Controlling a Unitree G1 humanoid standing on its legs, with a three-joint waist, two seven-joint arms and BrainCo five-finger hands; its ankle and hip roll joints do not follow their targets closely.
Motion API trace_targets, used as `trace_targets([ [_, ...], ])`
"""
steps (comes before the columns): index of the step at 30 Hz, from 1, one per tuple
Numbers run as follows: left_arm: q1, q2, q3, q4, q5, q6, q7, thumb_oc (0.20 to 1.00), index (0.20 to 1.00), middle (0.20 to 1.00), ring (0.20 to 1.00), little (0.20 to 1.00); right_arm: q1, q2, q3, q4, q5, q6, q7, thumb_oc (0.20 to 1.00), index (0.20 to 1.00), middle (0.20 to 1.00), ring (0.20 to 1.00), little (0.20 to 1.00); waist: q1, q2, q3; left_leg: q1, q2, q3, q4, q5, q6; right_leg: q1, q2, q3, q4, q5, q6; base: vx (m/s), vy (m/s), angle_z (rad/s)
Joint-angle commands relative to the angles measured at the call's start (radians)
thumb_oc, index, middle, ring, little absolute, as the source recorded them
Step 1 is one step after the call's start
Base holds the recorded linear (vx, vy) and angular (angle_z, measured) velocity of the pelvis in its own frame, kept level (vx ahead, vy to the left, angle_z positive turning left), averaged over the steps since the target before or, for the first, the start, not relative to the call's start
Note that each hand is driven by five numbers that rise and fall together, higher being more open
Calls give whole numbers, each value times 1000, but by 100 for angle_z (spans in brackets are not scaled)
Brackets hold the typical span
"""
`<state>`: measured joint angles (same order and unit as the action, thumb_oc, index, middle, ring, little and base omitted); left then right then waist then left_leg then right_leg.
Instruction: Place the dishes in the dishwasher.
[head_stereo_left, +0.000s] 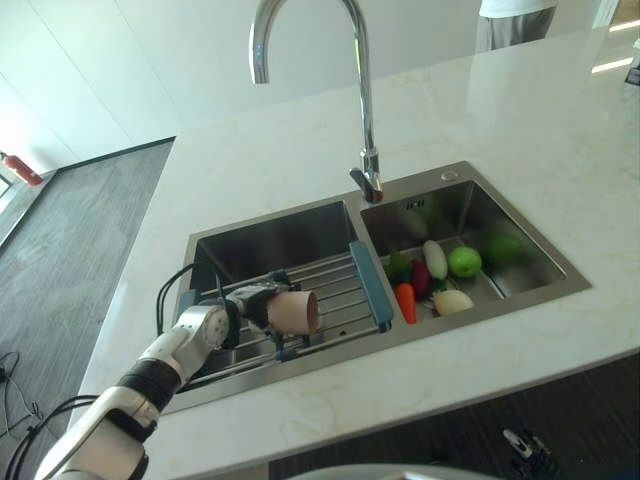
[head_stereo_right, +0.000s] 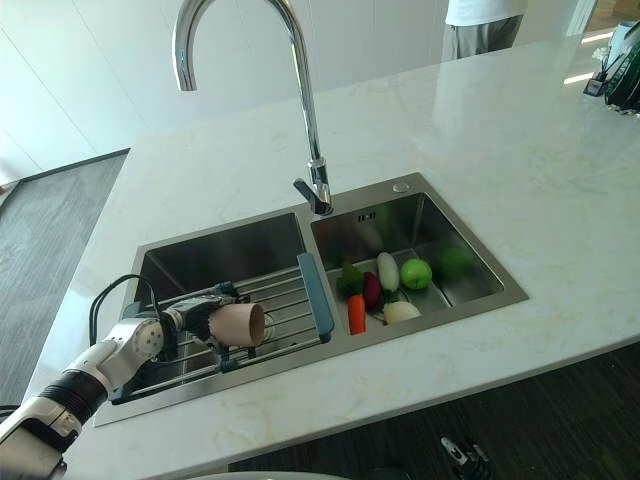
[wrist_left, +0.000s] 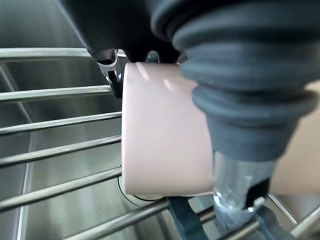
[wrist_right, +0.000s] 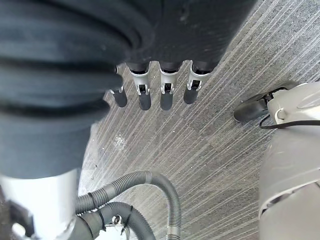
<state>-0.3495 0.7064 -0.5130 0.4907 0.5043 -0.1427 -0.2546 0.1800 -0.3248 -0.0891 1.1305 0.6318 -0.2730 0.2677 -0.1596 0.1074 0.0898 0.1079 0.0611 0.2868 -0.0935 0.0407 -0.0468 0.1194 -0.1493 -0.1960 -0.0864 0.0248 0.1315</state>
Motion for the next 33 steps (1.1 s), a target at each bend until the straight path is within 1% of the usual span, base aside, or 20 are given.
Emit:
trace_targets([
  [1, -82, 23, 15, 32, 74, -1, 63, 906, 906, 906, 906, 906, -67, 3, -9, 40, 40, -36, 12, 1000, 1000, 1000, 1000, 1000, 2, -18, 8, 52, 2, -14, 24, -124, 2, -79, -69, -27, 51, 12, 105, 0, 0, 0],
  [2, -82, 22, 13, 34, 82, -4, 68, 649, 649, 649, 649, 649, -67, 3, -9, 41, 41, -36, 12, 1000, 1000, 1000, 1000, 1000, 2, -19, 8, 52, 2, -14, 24, -124, 2, -79, -69, -28, 52, 12, 105, 0, 0, 0],
  [3, -84, 22, 8, 31, 106, -6, 74, 200, 200, 200, 200, 200, -68, 5, -9, 43, 47, -39, 13, 1000, 1000, 1000, 1000, 1000, 2, -19, 9, 52, 2, -15, 24, -123, 2, -80, -70, -27, 52, 12, 106, 0, 0, 0],
  [4, -87, 28, 0, 28, 143, -33, 93, 200, 200, 200, 200, 200, -70, 5, -9, 45, 58, -37, 14, 1000, 1000, 1000, 1000, 1000, 1, -20, 10, 52, 2, -15, 24, -124, 2, -81, -70, -28, 53, 13, 106, 0, 0, 0],
  [7, -92, 39, -9, 25, 154, -64, 106, 200, 200, 200, 200, 200, -71, 4, -12, 50, 57, -39, 18, 1000, 1000, 1000, 1000, 1000, 2, -19, 10, 51, 2, -14, 24, -124, 2, -81, -70, -29, 53, 13, 107, 0, 0, 0],
  [10, -97, 48, -27, 27, 177, -62, 102, 200, 200, 200, 200, 200, -74, 2, -10, 56, 59, -40, 18, 1000, 1000, 1000, 1000, 1000, 1, -19, 10, 51, 2, -13, 24, -124, 2, -81, -71, -31, 54, 11, 107, 0, 0, 0],
  [11, -94, 50, -39, 37, 203, -75, 92, 200, 200, 200, 200, 200, -75, 2, -10, 61, 65, -40, 19, 1000, 1000, 1000, 1000, 1000, 1, -20, 9, 53, 3, -13, 24, -125, 2, -79, -70, -31, 53, 11, 107, 0, 0, 0],
  [14, -89, 51, -55, 44, 222, -82, 90, 200, 200, 200, 200, 200, -78, 3, -9, 57, 82, -32, 16, 1000, 1000, 1000, 1000, 1000, -1, -21, 9, 54, 4, -12, 24, -124, 1, -77, -69, -31, 52, 10, 107, 0, 0, 0],
  [16, -90, 50, -64, 53, 228, -106, 115, 200, 200, 200, 200, 200, -81, 3, -10, 59, 86, -30, 15, 1000, 1000, 1000, 1000, 1000, -2, -22, 9, 54, 5, -11, 25, -124, 1, -76, -68, -31, 53, 10, 107, 0, 0, 0],
  [19, -94, 55, -69, 41, 224, -121, 135, 200, 200, 200, 200, 200, -83, 4, -13, 68, 91, -32, 17, 1000, 1000, 1000, 1000, 1000, -1, -21, 8, 55, 6, -12, 24, -123, 0, -76, -68, -32, 53, 9, 106, 0, 0, 0],
  [22, -104, 69, -69, 7, 177, -139, 186, 200, 200, 200, 200, 200, -84, 5, -15, 71, 98, -30, 15, 1000, 1000, 1000, 1000, 1000, 3, -22, 8, 55, 6, -15, 23, -124, 0, -73, -67, -33, 52, 8, 105, 0, 0, 0],
  [23, -112, 78, -58, -16, 147, -162, 224, 200, 200, 200, 200, 200, -83, 8, -16, 70, 101, -29, 12, 1000, 1000, 1000, 1000, 1000, 6, -24, 7, 55, 6, -17, 23, -124, 0, -71, -67, -34, 52, 7, 104, 0, 0, 0],
  [24, -116, 96, -27, -72, 91, -177, 305, 200, 200, 200, 200, 200, -74, 15, -21, 63, 104, -30, 6, 1000, 1000, 1000, 1000, 1000, 13, -27, 8, 56, 8, -19, 22, -124, -1, -70, -68, -38, 52, 8, 103, 0, 0, 0],
  [26, -103, 106, 33, -138, 45, -177, 394, 200, 200, 200, 200, 200, -59, 28, -28, 59, 118, -39, 4, 1000, 1000, 1000, 1000, 1000, 26, -30, 9, 55, 9, -26, 20, -125, -1, -67, -69, -44, 48, 9, 101, 0, 0, 0],
  [27, -78, 104, 97, -184, 16, -161, 454, 200, 200, 200, 200, 200, -47, 40, -33, 58, 125, -46, 3, 1000, 1000, 1000, 1000, 1000, 37, -35, 6, 55, 10, -31, 20, -125, -1, -62, -68, -51, 45, 9, 99, -23, -35, 3],
  [28, -46, 93, 161, -226, 14, -157, 514, 200, 200, 200, 200, 200, -37, 55, -35, 52, 129, -53, -5, 1000, 1000, 1000, 1000, 1000, 47, -40, 5, 54, 12, -37, 19, -123, -3, -58, -69, -58, 43, 8, 98, -19, -35, 2],
  [29, -36, 89, 182, -241, 11, -157, 544, 200, 200, 200, 200, 200, -34, 61, -35, 49, 130, -56, -9, 1000, 1000, 1000, 1000, 1000, 53, -43, 5, 53, 13, -39, 19, -122, -3, -57, -70, -61, 43, 8, 98, -19, -33, 4],
  [31, 7, 80, 268, -290, 17, -163, 641, 200, 200, 200, 200, 200, -23, 78, -34, 44, 142, -67, -15, 1000, 1000, 1000, 1000, 1000, 69, -51, 4, 51, 16, -45, 19, -120, -6, -49, -70, -75, 40, 5, 95, -22, -32, 7],
  [33, 39, 79, 331, -329, 23, -165, 714, 200, 200, 200, 200, 200, -16, 90, -31, 42, 151, -77, -18, 1000, 1000, 1000, 1000, 1000, 82, -57, 4, 48, 18, -52, 19, -117, -8, -43, -71, -84, 39, 2, 92, -22, -32, 6],
])
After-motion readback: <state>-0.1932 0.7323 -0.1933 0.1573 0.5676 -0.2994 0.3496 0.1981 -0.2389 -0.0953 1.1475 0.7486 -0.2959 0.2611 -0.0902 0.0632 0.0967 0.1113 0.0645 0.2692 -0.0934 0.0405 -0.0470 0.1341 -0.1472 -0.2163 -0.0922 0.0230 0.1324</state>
